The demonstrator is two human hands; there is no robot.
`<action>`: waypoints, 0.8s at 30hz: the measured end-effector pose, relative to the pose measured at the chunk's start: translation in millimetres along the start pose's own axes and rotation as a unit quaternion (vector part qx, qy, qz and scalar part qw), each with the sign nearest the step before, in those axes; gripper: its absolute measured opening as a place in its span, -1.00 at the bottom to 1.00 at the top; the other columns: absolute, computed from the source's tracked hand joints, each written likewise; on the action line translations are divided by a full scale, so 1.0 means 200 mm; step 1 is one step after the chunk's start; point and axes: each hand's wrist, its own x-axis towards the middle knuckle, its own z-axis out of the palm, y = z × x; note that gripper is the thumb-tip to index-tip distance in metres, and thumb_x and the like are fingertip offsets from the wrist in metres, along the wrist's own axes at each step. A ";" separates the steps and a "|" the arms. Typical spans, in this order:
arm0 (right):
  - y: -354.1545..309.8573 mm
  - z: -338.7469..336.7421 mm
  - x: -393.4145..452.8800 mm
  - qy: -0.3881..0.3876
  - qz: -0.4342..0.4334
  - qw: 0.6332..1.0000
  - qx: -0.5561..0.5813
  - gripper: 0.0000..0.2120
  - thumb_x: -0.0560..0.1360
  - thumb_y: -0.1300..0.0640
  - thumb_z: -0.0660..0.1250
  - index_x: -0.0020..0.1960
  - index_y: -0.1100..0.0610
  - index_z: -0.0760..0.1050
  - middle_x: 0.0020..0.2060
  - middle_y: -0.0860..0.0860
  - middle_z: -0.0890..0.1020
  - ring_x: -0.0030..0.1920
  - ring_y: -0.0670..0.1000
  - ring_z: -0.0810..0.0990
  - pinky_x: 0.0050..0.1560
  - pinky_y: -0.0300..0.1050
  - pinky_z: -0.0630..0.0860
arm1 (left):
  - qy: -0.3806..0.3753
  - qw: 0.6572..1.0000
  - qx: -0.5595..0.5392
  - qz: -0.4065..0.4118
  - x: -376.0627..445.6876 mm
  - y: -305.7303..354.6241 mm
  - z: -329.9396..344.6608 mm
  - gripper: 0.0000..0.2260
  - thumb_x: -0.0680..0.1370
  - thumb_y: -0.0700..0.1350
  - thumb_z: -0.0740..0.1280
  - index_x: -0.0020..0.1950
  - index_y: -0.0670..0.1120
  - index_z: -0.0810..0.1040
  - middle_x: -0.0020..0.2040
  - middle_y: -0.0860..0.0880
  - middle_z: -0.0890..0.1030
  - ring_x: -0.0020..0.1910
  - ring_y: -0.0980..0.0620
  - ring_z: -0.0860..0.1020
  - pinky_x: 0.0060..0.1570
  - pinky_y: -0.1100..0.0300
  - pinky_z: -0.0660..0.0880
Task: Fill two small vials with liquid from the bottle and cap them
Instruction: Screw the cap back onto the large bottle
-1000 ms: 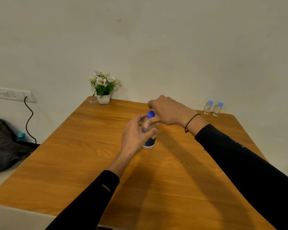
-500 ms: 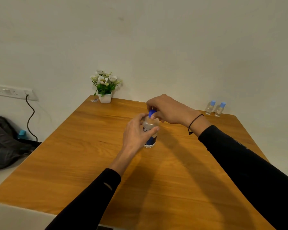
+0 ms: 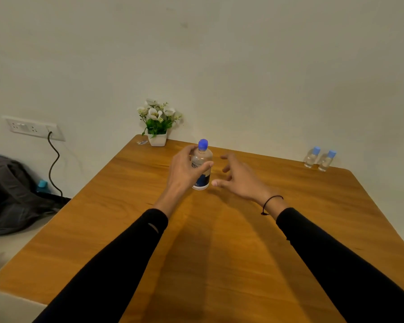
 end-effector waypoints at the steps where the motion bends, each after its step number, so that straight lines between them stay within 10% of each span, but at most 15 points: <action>1: 0.01 0.05 0.00 -0.013 0.011 1.000 0.011 -0.12 0.46 -0.19 0.56 0.61 -0.01 0.19 0.40 0.06 0.53 0.23 0.05 0.60 0.13 -0.07 0.56 | -0.002 1.000 0.001 -0.003 0.05 -0.03 -0.01 -0.34 0.47 0.14 0.61 0.49 -0.07 0.51 0.32 -0.05 0.67 0.14 0.11 0.56 0.09 0.25 0.50; 8: 0.05 0.27 0.07 -0.071 0.011 0.991 -0.109 -0.30 0.53 -0.18 0.48 0.58 -0.01 0.33 0.52 0.02 0.41 0.53 0.10 0.31 0.50 0.09 0.32 | 0.032 0.999 0.010 -0.017 0.36 -0.19 0.00 -0.33 0.47 0.14 0.62 0.48 -0.09 0.51 0.30 -0.05 0.66 0.15 0.10 0.56 0.10 0.22 0.50; 24: 0.07 0.33 0.17 -0.100 0.001 0.978 -0.182 -0.38 0.54 -0.23 0.43 0.54 -0.18 0.34 0.48 -0.09 0.39 0.47 0.05 0.31 0.40 0.11 0.40 | 0.039 0.998 0.001 -0.057 0.68 -0.32 0.07 -0.26 0.51 0.05 0.60 0.61 -0.10 0.39 0.48 -0.10 0.55 0.46 -0.10 0.52 0.46 -0.06 0.52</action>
